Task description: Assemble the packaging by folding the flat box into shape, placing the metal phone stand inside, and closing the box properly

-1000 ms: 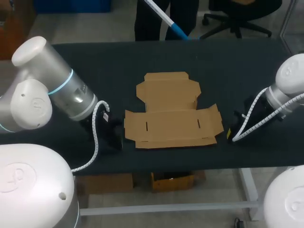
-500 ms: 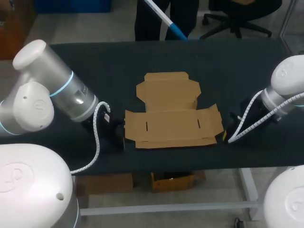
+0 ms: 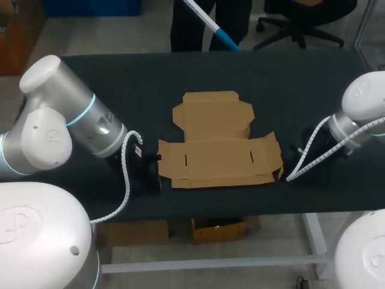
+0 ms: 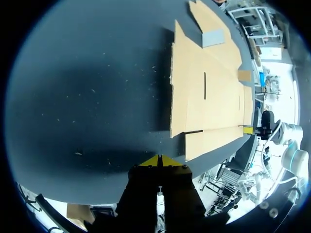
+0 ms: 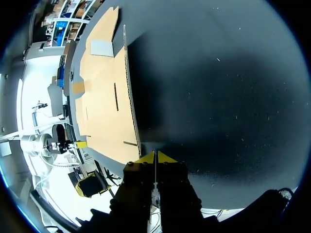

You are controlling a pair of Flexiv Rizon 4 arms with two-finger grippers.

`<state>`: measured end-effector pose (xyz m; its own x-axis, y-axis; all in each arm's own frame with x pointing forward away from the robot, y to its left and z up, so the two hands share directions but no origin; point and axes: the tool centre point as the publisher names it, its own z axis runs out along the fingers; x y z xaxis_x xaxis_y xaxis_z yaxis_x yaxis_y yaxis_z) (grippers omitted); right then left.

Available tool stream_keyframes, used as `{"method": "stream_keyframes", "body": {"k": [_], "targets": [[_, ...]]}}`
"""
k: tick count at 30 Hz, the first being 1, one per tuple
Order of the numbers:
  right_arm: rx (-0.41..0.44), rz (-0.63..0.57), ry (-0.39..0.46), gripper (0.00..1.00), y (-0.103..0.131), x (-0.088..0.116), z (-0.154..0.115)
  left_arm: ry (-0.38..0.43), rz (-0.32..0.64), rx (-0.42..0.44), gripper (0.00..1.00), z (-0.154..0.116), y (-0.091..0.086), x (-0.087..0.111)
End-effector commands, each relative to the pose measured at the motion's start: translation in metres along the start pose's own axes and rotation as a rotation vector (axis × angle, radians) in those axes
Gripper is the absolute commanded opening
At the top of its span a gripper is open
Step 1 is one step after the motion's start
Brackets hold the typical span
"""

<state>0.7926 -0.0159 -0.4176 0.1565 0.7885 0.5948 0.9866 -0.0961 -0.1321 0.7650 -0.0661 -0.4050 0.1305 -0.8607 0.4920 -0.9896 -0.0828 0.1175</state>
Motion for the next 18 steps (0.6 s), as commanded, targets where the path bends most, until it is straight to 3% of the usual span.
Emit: {"method": "stream_keyframes", "body": {"k": [1,18], "targets": [[0.005,-0.002,0.011,0.00,-0.0003,0.0010,0.0010,-0.001,-0.004,0.000,0.00,0.0054,-0.0009,0.0009],[0.014,-0.015,0.008,0.00,-0.0097,0.0029,0.0095,-0.003,0.001,-0.023,0.00,0.0150,-0.0016,0.0021]]}}
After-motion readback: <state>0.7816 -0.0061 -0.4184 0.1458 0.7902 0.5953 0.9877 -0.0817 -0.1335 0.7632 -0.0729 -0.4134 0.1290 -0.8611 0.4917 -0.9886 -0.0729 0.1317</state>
